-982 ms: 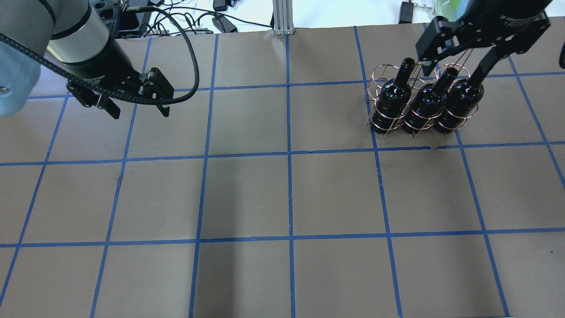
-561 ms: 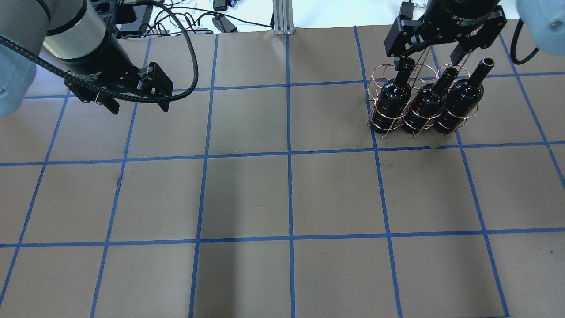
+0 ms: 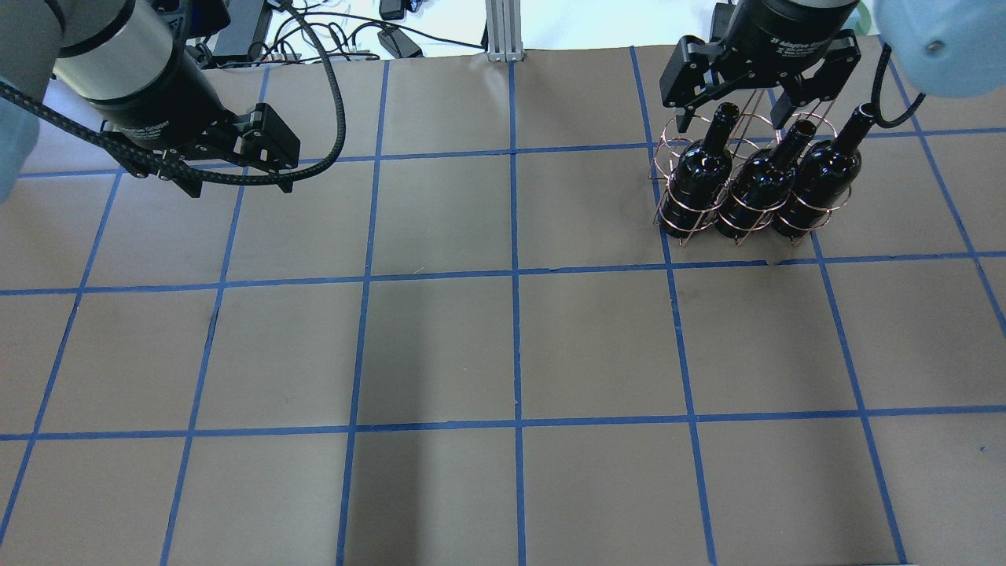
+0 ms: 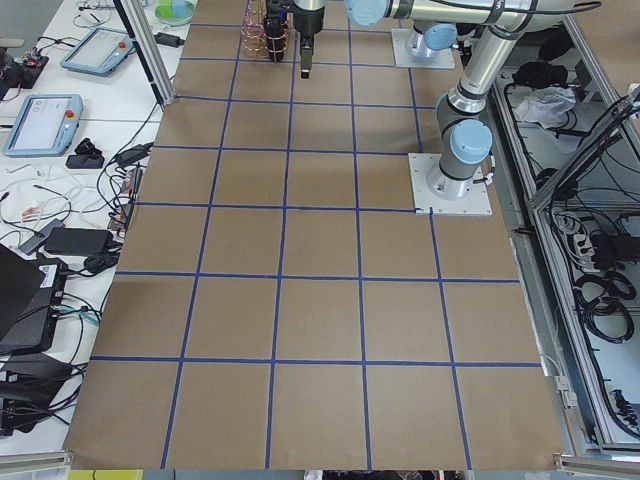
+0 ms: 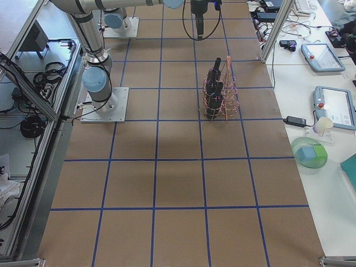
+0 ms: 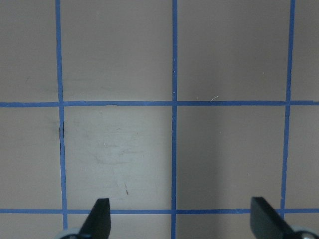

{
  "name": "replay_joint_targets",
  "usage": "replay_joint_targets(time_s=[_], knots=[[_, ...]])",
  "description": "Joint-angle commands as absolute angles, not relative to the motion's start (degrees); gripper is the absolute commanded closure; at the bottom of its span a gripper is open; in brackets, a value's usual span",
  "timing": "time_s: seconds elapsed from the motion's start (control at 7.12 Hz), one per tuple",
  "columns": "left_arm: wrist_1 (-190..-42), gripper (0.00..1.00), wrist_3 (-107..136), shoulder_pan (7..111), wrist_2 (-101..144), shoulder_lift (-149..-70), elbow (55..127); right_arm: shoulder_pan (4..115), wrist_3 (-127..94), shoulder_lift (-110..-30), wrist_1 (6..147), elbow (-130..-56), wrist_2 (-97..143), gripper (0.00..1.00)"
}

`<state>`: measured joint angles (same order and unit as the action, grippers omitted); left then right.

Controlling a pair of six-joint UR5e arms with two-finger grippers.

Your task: Place wine into wine basket

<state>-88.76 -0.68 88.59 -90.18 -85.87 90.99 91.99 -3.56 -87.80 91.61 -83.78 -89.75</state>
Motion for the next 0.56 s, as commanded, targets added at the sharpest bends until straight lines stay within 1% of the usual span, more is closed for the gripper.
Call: replay_joint_targets(time_s=[0.0,0.42], knots=[[-89.21,0.0,-0.62,88.59,-90.09,-85.69,91.14,92.02,-4.31,-87.89,91.32,-83.85,-90.08,0.0],[-89.3,0.0,-0.61,88.51,-90.26,-85.78,91.32,92.02,-4.31,-87.8,91.58,-83.85,-90.18,0.0]])
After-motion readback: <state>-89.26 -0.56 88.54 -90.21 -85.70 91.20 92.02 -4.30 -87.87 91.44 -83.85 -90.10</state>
